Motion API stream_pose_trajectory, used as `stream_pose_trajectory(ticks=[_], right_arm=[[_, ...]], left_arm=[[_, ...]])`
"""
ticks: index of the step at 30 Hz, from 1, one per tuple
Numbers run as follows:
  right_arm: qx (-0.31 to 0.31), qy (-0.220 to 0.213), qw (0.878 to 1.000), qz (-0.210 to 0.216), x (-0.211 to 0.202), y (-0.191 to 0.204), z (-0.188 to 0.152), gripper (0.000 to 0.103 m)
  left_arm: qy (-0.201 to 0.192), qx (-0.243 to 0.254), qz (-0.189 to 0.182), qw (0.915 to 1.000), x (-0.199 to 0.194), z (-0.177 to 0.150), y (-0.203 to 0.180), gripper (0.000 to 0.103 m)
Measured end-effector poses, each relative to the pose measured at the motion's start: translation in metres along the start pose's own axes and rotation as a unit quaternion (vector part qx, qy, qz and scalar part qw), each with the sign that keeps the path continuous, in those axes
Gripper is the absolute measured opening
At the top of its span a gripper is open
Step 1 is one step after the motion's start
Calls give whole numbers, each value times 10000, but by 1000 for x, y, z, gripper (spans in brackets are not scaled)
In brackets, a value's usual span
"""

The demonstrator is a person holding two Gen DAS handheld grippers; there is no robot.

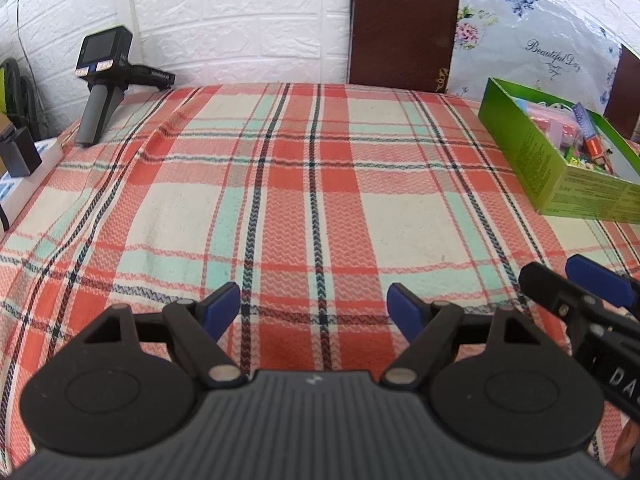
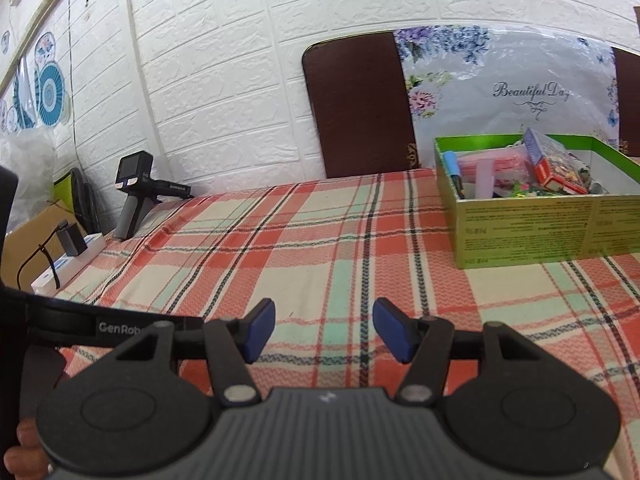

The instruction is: Organize objects

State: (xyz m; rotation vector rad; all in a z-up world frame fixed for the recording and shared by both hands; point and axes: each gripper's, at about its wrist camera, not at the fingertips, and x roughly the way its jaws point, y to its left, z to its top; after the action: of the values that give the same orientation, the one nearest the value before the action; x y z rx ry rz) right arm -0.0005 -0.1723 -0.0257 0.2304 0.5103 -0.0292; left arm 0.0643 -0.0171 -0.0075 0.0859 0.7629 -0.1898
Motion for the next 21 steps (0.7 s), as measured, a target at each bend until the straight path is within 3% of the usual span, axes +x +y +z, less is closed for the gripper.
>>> stream_pose_trajectory(ticks=[6, 10, 21], right_arm=[[159, -110, 9998, -85, -16, -10, 4, 62], [256, -184, 9994, -159, -25, -15, 5, 77], [308, -224, 9992, -140, -28, -15, 7, 79]], left_arm=[[-125, 66, -73, 9999, -10, 2, -8, 93], [-153, 140, -65, 9998, -15, 3, -14, 98], [-214, 259, 57, 9994, -19, 3, -21, 103]])
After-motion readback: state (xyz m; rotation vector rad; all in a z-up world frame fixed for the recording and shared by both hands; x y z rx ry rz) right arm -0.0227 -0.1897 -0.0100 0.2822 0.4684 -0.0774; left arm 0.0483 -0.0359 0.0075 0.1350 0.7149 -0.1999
